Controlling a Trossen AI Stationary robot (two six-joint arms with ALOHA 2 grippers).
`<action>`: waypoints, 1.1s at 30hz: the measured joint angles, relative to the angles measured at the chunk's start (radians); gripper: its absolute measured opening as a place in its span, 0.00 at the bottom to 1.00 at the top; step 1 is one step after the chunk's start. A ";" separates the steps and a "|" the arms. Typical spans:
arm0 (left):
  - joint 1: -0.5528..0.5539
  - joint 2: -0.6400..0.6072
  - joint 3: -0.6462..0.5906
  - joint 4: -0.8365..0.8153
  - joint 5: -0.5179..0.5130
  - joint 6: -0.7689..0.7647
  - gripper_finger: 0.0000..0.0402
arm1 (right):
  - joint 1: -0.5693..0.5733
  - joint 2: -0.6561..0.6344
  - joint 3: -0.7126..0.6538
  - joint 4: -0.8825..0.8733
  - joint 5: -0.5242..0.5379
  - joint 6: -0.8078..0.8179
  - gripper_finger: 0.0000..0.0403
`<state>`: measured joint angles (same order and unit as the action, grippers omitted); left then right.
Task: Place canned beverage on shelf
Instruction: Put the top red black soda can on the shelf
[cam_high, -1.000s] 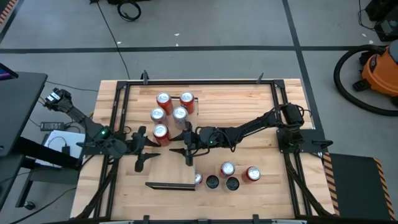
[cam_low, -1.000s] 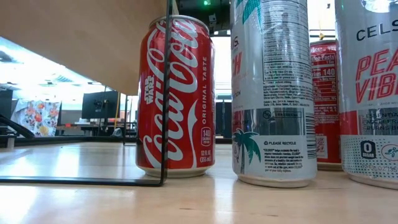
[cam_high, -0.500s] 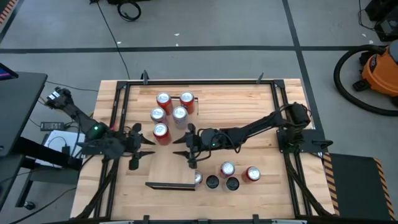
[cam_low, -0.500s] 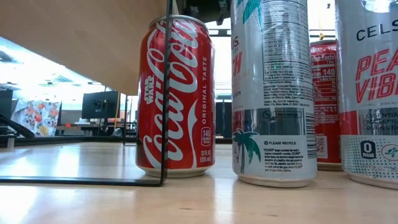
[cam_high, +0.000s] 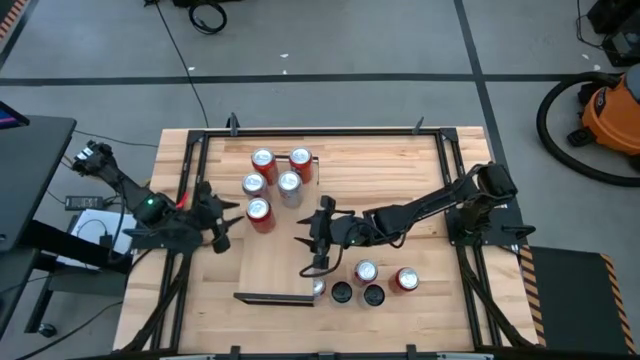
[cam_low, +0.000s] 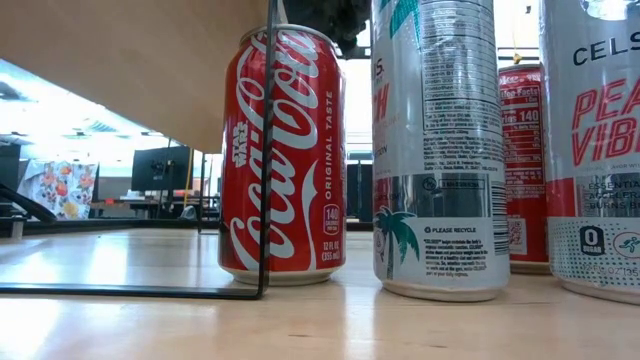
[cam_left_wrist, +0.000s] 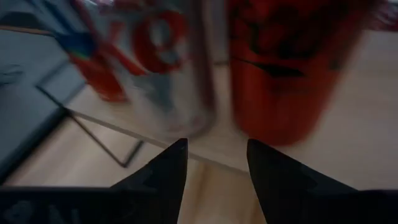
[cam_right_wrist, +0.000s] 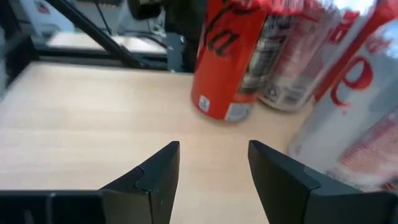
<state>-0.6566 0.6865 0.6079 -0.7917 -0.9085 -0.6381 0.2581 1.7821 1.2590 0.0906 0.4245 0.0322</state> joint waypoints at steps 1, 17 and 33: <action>0.009 0.000 0.000 0.001 -0.019 0.002 0.44 | 0.002 0.000 0.000 -0.003 0.003 0.000 0.50; 0.244 0.001 0.000 -0.021 -0.111 0.024 0.44 | 0.017 0.001 0.000 0.002 0.002 0.001 0.50; 0.268 0.001 0.000 0.138 -0.092 0.134 0.44 | 0.017 0.001 0.000 0.003 0.001 -0.001 0.50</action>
<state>-0.3889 0.6872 0.6075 -0.6541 -1.0004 -0.5041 0.2756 1.7834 1.2587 0.0940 0.4259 0.0316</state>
